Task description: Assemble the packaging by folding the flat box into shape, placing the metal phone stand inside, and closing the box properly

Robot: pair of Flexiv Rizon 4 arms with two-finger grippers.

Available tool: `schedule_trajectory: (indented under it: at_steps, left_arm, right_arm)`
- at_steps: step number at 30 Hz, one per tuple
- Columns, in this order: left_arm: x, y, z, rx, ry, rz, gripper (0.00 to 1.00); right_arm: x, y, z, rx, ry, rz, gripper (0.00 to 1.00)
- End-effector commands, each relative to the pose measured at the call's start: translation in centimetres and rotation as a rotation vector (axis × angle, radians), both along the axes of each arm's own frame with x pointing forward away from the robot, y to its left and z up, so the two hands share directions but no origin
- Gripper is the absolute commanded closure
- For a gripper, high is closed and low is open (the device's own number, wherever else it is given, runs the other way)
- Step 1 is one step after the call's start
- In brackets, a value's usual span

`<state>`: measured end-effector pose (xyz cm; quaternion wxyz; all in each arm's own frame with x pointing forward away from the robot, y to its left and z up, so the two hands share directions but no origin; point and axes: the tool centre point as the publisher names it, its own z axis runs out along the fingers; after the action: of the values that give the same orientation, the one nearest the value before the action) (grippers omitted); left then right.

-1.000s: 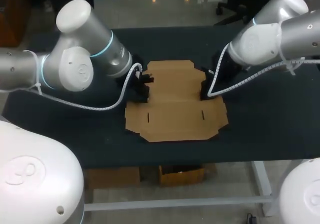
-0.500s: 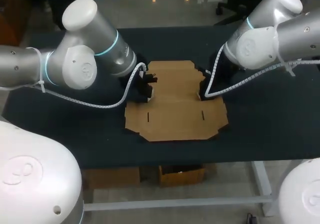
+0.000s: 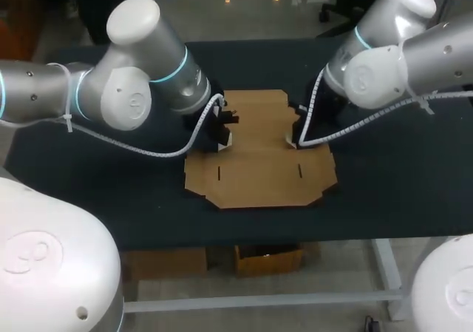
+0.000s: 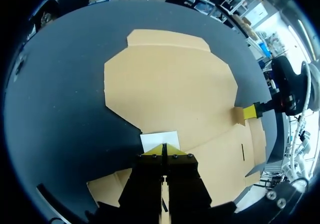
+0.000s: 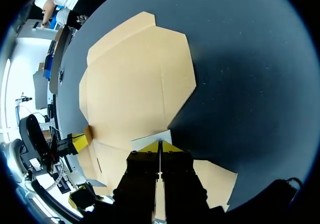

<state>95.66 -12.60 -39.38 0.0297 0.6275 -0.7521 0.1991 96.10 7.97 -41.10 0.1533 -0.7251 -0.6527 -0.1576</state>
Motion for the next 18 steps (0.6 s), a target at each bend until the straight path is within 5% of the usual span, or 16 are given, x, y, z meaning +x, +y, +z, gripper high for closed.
schedule_trajectory:
  at_steps: [1, 18]
  left_arm:
    - [0.4, -0.8, -0.4, 0.038, -0.003, 0.013, 1.00]
    - [1.1, -1.2, -1.9, 0.098, 0.009, 0.033, 1.00]
  right_arm:
    - [0.1, 0.5, -0.3, -0.030, 0.008, -0.011, 1.00]
    - [0.0, 1.6, -1.4, -0.090, 0.036, -0.017, 1.00]
